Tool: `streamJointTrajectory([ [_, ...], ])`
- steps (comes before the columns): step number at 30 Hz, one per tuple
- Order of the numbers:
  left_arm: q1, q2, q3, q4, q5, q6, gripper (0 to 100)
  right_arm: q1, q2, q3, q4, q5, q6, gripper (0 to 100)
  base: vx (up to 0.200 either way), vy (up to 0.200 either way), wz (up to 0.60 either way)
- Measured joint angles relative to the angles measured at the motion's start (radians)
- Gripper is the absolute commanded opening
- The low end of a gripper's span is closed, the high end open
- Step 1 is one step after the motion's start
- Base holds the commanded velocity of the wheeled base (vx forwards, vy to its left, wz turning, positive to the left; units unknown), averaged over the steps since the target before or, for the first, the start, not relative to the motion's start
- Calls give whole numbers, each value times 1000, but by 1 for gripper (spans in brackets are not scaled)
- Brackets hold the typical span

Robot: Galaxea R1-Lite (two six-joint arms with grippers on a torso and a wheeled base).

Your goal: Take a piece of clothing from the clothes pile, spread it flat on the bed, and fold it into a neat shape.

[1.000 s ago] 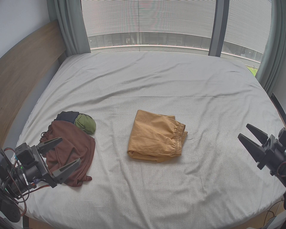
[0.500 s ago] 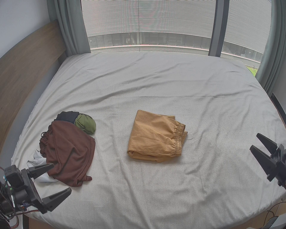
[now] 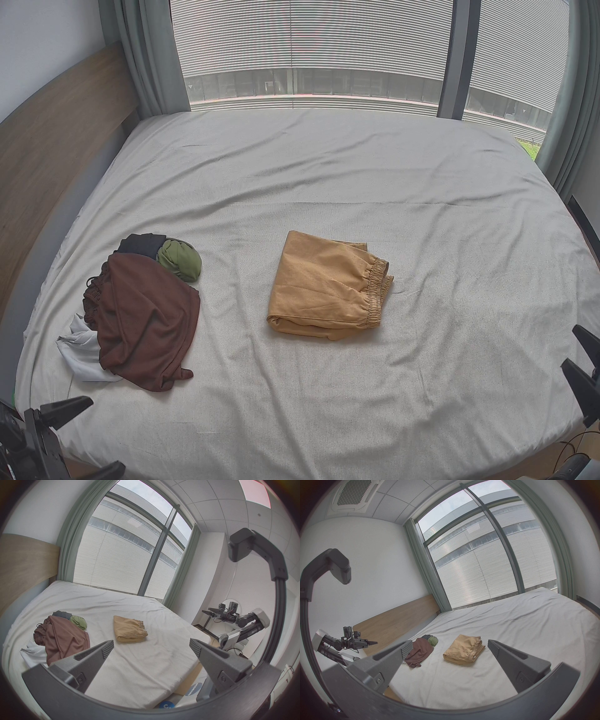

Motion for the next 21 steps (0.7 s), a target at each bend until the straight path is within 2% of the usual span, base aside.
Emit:
streamJointTrajectory([
  [5, -10, -136, 0, 114, -15, -26, 100, -61, -169, 0, 140, 10, 0, 100, 0, 0, 0],
  [14, -18, -324, 0, 265, -21, -45, 100, -177, -448, 0, 450, 78, -2, 100, 0, 0, 0],
  [17, -19, -358, 0, 279, -3, -38, 100, -188, -507, 0, 519, 62, -8, 100, 0, 0, 0],
  [21, -19, -382, 0, 296, 91, -4, 100, -192, -547, 0, 593, -4, -42, 100, 0, 0, 0],
])
